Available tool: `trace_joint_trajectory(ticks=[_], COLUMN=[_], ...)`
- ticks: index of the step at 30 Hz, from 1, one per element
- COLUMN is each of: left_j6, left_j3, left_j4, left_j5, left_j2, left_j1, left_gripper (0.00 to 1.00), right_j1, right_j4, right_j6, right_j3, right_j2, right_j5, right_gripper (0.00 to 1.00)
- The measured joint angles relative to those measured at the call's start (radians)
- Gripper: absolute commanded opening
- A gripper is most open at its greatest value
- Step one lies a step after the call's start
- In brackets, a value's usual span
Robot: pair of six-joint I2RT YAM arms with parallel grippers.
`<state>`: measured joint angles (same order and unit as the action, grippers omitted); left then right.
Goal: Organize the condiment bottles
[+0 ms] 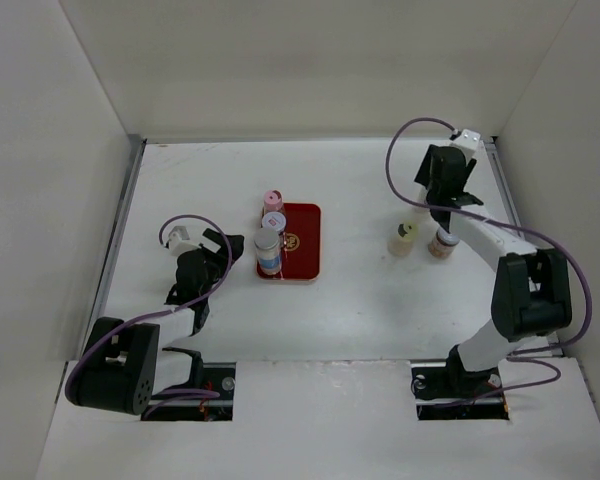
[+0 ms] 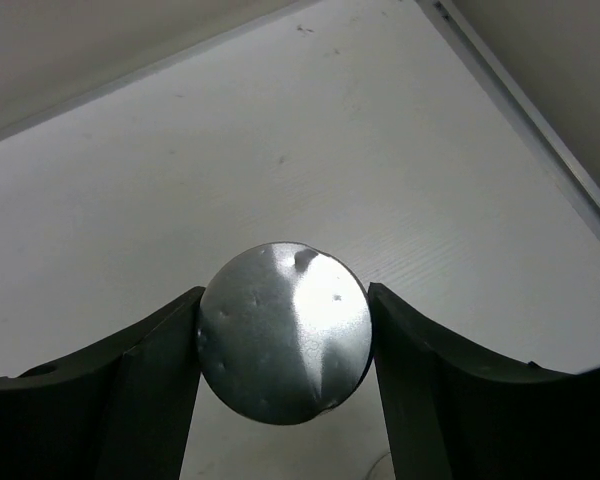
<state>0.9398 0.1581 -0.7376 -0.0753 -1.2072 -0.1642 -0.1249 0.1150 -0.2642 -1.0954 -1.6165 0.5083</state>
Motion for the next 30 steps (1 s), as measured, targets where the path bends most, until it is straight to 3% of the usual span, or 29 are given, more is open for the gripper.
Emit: trace_joint_trajectory(ticks=[7,15,22,30], left_j6=[0.0,0.0,0.001,0.004], left_j3=[0.0,0.0,0.0,0.0], left_j4=[0.0,0.0,0.0,-0.001], left_j5=[0.001,0.002,0.005,0.008], left_j2=[-0.002,-0.005,-0.005,-0.006], left_j1=[0.0,0.0,0.003,0.006], left_gripper=[1.0,1.0,1.0,1.0], right_j1=[-0.262,-0.495,-0.577,-0.59], right_j4=[0.103,0.106,0.092,0.07], right_j6=[0.008,0.004,0.008,0.033], right_j3=[-0.023,-0.157,-0.29,-0.319], right_j2=[0.085,-0.073,-0.24,-0.308], right_j5=[-0.053,-0.135,-0.155,-0.146], right_gripper=[0.54,0.55,0.55,0.57])
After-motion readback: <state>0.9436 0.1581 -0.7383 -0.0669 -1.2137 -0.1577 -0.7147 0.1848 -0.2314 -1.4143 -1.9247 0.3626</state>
